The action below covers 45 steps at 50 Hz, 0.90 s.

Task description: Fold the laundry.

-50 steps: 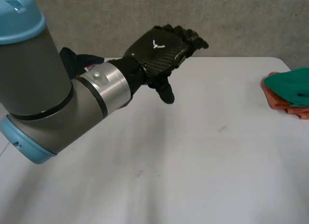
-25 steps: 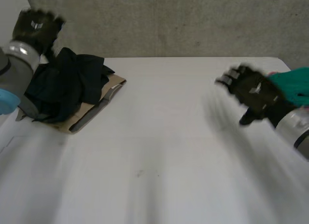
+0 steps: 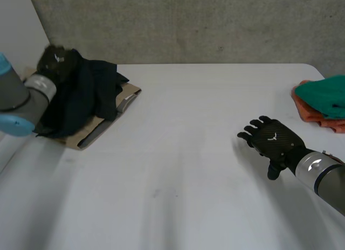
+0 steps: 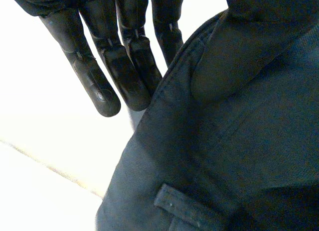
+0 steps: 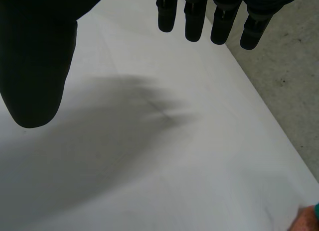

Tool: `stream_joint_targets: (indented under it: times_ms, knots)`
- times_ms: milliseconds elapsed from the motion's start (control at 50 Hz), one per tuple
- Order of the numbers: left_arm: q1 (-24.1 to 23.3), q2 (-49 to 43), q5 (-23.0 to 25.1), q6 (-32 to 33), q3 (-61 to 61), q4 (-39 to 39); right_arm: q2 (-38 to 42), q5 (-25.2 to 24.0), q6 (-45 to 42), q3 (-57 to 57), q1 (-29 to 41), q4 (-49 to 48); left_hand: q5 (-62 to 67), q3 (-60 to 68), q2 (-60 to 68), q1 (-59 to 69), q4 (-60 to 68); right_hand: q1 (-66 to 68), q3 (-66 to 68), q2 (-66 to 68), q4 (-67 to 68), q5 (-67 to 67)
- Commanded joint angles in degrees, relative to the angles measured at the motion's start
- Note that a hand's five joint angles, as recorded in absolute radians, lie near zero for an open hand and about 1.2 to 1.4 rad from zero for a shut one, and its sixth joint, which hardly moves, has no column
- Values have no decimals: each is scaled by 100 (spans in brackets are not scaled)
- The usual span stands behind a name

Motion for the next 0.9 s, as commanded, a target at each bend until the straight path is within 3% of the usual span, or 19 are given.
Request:
stream_joint_targets:
  times_ms: [20,160,220,320,460,480,540,660,800,900]
  knots:
    - [-528,1612,-135,-1248,-623,173,-90,13,45,-13,-59,-123,1342,1197,1167,1674,1151,-242,-169,-178,-148,-211]
    - [-1722,2720,-73,-2926,-1334,191,-248,198,484,-92,-103,-167,1342,1197,1167,1674,1151,-242,-169,-178,-148,-211]
    - [-2119,2792,-73,-3235,-1502,208,-292,268,712,-110,-138,-167,1342,1197,1167,1674,1151,-242,-169,-178,-148,-211]
    - [-3198,2215,-100,-3465,-1529,409,-328,312,897,-119,-199,-167,1342,1197,1167,1674,1151,-242,-169,-178,-148,-211]
    - [-3824,712,-100,-3438,-1177,358,-328,575,1117,-163,-322,-184,1342,1197,1167,1674,1151,-242,-169,-178,-148,-211]
    - [-3895,604,-91,-3430,-1168,288,-319,593,1117,-180,-331,-193,-271,-416,-446,60,-462,-242,-169,-178,-148,-211]
    - [-4009,568,-82,-3334,-1124,77,-319,629,1135,-189,-357,-184,-4780,-4925,-4955,-4449,-4971,-242,-169,-178,-148,-211]
    - [-3756,1147,-152,-2929,-1203,-55,-363,672,1152,-242,-393,-167,-4879,-5024,-5055,-4548,-5070,-242,-169,-178,-148,-211]
    - [-3193,2343,-109,-2577,-1967,-407,-1021,673,1442,-277,-375,123,-5283,-5428,-5458,-4952,-5474,-242,-169,-178,-148,-211]
    - [-2842,2748,-91,-2367,-2389,-688,-1382,646,1758,-400,-349,1009,-5283,-5428,-5459,-4952,-5474,-242,-169,-178,-148,-211]
